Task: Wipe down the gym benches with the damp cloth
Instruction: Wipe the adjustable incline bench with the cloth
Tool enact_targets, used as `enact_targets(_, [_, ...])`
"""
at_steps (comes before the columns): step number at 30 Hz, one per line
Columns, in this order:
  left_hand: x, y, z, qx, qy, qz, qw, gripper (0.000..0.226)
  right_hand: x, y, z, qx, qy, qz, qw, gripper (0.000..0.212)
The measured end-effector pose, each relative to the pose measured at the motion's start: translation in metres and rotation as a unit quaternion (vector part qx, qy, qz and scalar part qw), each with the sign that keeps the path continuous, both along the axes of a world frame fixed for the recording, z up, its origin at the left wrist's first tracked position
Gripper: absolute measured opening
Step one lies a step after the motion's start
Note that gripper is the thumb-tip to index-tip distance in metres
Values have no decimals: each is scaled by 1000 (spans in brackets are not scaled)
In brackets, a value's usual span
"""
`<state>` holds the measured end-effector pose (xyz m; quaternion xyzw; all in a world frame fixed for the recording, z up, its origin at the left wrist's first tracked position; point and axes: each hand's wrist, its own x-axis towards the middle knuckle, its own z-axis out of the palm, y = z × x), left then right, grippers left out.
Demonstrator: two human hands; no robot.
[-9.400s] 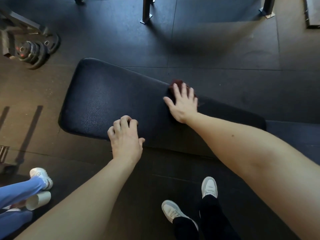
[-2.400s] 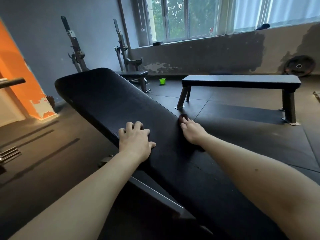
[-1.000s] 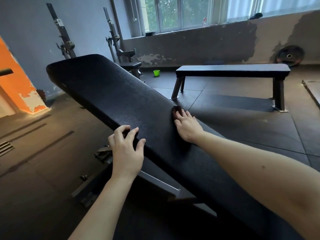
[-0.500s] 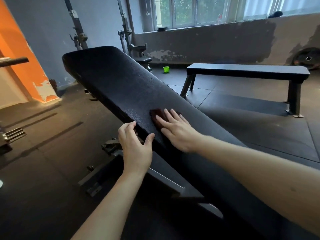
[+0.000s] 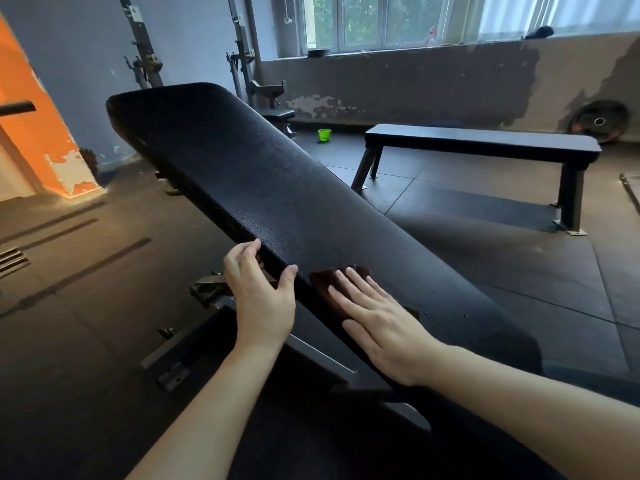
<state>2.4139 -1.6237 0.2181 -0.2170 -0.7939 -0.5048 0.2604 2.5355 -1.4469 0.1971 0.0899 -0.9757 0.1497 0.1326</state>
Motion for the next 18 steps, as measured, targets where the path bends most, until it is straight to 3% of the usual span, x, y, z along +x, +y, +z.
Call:
enact_targets(4, [2, 2, 0, -4, 0, 1, 1000, 64, -28, 17, 6, -15, -1, -15, 1000, 58])
enact_targets(11, [9, 1, 0, -46, -26, -10, 999, 88, -87, 39, 27, -96, -22, -191, 977, 55])
enact_targets(18, [7, 7, -9, -76, -19, 23, 997, 94, 3, -9, 2, -36, -3, -78, 996, 64])
